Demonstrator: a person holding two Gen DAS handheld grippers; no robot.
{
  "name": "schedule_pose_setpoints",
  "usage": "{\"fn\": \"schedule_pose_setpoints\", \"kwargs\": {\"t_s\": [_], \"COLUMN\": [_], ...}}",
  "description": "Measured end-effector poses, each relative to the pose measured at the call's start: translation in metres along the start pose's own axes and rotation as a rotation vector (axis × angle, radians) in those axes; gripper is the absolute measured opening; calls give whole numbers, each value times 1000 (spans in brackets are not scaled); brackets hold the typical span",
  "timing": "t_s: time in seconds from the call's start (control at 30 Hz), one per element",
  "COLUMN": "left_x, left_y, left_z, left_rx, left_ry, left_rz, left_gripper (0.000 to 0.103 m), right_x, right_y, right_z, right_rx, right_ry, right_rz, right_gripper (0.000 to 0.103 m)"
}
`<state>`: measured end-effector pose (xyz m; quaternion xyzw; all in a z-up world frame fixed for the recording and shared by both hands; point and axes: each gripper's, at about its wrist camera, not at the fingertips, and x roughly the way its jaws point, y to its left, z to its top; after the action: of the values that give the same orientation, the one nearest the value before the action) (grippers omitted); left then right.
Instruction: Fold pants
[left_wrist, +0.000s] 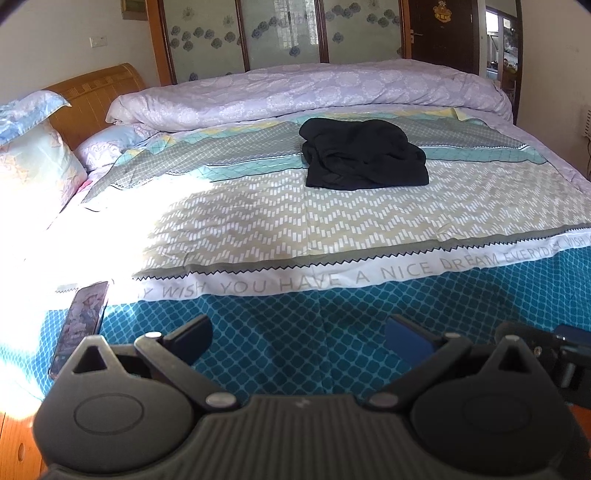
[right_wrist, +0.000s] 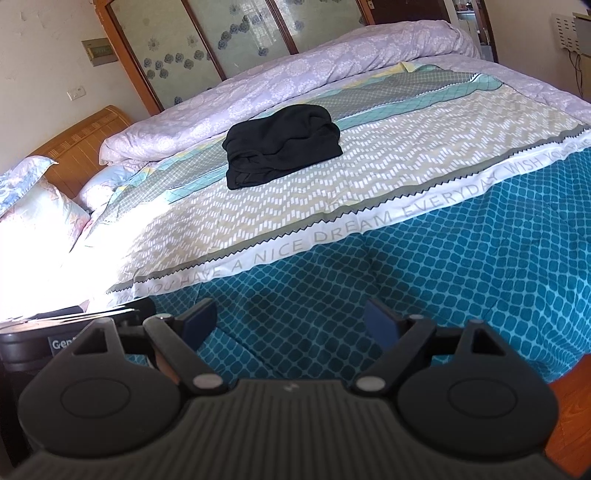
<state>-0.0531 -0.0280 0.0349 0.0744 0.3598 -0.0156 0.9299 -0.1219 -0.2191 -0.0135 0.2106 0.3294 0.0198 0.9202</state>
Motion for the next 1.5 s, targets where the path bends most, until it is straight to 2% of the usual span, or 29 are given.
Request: {"fn": "schedule_pose_setpoints", "kwargs": {"t_s": [0.23, 0.43, 0.97, 1.5], "left_x": [-8, -11, 1, 6], "left_y": [3, 1, 4, 5], "left_z": [4, 4, -1, -4], "left_rx": [-11, 31, 39, 69], "left_ry": [-35, -67, 3, 12], "left_rz": [21, 64, 73, 111], "left_gripper": [103, 103, 103, 103], "right_x": [-8, -10, -11, -10], "right_y": [4, 4, 0, -3], "right_z": [3, 5, 5, 5], "right_rx": [-19, -15, 15, 25], "right_ry": [-30, -42, -45, -35], "right_rz": [-4, -4, -14, -16], "right_gripper": [89, 89, 89, 89]}}
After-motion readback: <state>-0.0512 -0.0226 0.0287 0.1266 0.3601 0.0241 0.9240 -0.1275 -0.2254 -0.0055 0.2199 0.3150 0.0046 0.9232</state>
